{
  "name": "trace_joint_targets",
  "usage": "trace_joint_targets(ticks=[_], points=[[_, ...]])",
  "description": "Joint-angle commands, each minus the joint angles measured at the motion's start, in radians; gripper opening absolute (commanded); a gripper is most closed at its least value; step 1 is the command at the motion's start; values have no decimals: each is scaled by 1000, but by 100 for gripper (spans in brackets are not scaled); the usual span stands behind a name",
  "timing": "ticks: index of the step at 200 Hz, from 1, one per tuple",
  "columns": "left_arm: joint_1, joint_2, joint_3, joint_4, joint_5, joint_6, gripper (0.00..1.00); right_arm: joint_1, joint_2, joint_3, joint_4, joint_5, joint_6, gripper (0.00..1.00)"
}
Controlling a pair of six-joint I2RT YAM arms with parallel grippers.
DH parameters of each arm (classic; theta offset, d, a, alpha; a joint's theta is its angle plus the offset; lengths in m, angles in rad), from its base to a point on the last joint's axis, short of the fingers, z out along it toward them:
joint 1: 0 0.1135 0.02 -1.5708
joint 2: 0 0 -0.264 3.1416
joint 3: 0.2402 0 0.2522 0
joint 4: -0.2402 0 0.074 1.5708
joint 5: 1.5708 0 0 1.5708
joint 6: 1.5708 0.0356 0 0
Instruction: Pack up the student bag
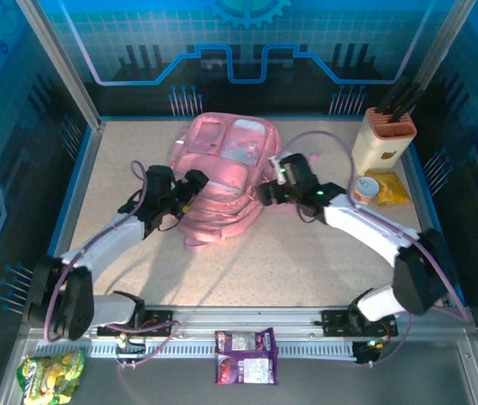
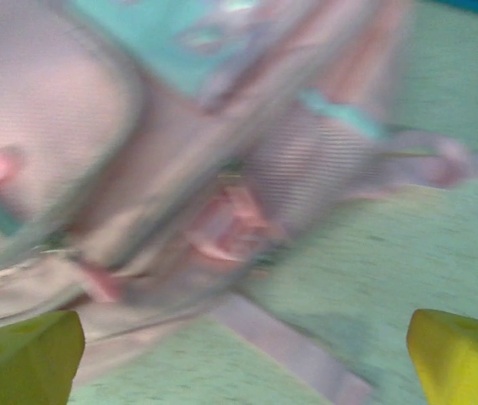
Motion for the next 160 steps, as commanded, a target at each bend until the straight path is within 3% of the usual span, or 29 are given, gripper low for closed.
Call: trace_joint_targets(ticks=[1,15,23,32,60,79,89,98,112,136,151,160], points=[[45,-99,27,-187,-325,289,99,-142,-108,-123,79,140,28,100],[82,-123,-21,-137,-488,457,99,-239,-164,-259,215,214,5,100],[90,-127,-84,-38,-601,560,99,-303,-188,-330,314,213,-8,100],[105,-128,-165,109,-657,659,99,-367,-200,-410,436,192,-24,100],[125,-44,-380,608,-601,881,99,-469,-68,-569,832,102,-104,100],[120,82,-455,939,-526,996,99,-489,-1,-535,846,-12,-128,100],[121,106,-466,996,-473,1031,99,-504,28,-555,945,-162,-153,100],[127,146,-476,1083,-442,1059,99,-497,62,-569,980,-198,-167,100],[146,226,-467,1121,-379,1057,99,-502,147,-639,1204,-284,-194,100],[169,343,-473,1261,-354,1052,99,-477,137,-608,1124,-227,-203,100],[184,312,-390,1044,-384,1003,99,-475,142,-621,1161,-213,-206,100],[228,316,-383,1036,-341,966,99,-466,135,-618,1139,-199,-212,100]])
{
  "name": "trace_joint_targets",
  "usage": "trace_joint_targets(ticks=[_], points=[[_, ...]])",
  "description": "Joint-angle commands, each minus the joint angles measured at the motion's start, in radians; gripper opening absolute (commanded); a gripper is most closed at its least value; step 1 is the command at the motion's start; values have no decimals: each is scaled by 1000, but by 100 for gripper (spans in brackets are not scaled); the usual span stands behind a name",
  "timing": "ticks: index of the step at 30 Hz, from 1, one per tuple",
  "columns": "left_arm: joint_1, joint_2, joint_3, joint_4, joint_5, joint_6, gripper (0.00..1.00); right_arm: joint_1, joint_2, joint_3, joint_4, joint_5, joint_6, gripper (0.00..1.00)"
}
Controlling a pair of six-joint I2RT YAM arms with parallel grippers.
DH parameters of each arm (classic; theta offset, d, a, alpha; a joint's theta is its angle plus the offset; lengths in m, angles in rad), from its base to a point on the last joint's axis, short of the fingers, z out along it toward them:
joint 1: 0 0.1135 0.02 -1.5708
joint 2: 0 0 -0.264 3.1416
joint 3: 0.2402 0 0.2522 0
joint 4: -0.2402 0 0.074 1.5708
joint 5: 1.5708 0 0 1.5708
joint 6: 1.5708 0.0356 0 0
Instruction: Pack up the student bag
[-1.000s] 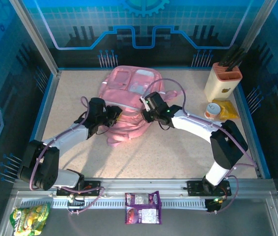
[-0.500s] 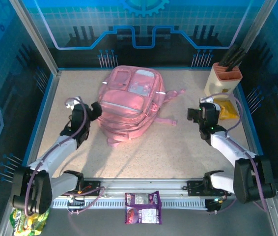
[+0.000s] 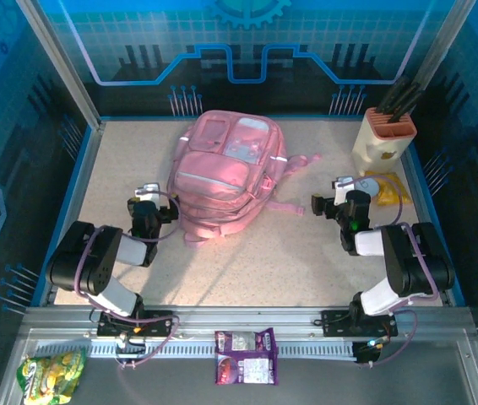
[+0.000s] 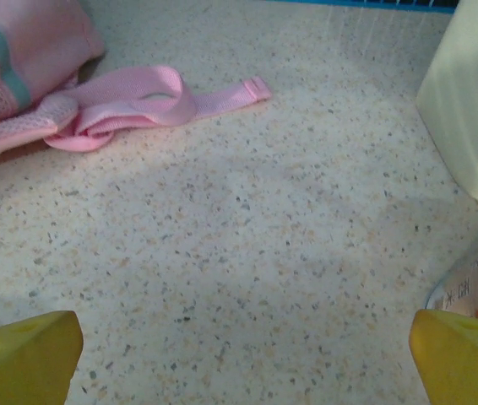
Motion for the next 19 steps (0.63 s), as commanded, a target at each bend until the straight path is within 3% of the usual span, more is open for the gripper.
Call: trace_joint_targets(ticks=[1,14,19], points=[[64,-8,72,-11,67,-40,99,19,-1,13,93,2,-34,100],[70,-10,75,-20,104,-34,99,23,5,15,101,-14,-43,100],[70,-12,86,-44,198,-1,99,7,3,18,91,-40,-34,100]])
